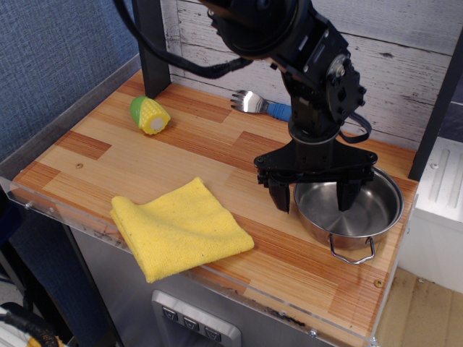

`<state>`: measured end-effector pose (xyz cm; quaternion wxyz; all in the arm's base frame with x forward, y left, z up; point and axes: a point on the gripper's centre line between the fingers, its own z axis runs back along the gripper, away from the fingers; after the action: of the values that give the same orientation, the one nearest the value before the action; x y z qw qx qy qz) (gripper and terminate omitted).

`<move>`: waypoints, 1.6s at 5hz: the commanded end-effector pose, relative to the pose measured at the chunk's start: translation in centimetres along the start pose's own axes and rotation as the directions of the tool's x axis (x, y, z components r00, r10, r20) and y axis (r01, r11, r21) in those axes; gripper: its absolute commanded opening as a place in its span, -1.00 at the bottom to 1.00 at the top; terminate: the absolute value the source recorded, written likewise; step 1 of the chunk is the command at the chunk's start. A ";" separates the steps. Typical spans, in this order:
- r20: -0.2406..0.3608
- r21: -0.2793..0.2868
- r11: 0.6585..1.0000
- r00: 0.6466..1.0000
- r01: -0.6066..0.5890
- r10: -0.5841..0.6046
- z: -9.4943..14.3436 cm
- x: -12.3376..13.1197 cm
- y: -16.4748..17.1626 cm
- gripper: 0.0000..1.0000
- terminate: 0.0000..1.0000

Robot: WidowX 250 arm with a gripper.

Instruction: PICK UP THE VESSEL AND PUT ANOTHER SIDE OF THE TABLE

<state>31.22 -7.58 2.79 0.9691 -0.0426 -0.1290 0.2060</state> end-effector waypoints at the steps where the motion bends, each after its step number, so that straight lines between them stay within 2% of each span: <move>1: 0.022 0.009 0.999 0.999 0.039 -0.039 0.4 0.7 -0.7 1.00 -1.00; 2: 0.025 0.033 0.999 0.999 0.040 -0.040 0.3 0.5 -0.3 -1.00 -1.00; 3: 0.041 0.059 0.997 0.997 0.057 -0.059 0.9 0.7 -0.2 -1.00 -1.00; 5: 0.050 0.072 0.995 0.996 0.070 -0.074 1.5 0.7 -0.2 -1.00 -1.00; 7: 0.041 0.037 0.993 0.992 0.114 -0.116 3.1 1.3 -0.5 -1.00 -1.00; 8: 0.050 -0.011 0.992 0.991 0.123 -0.123 5.1 2.3 -0.5 -1.00 -1.00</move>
<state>31.29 -6.78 6.24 0.9808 -0.0251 -0.1233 0.1488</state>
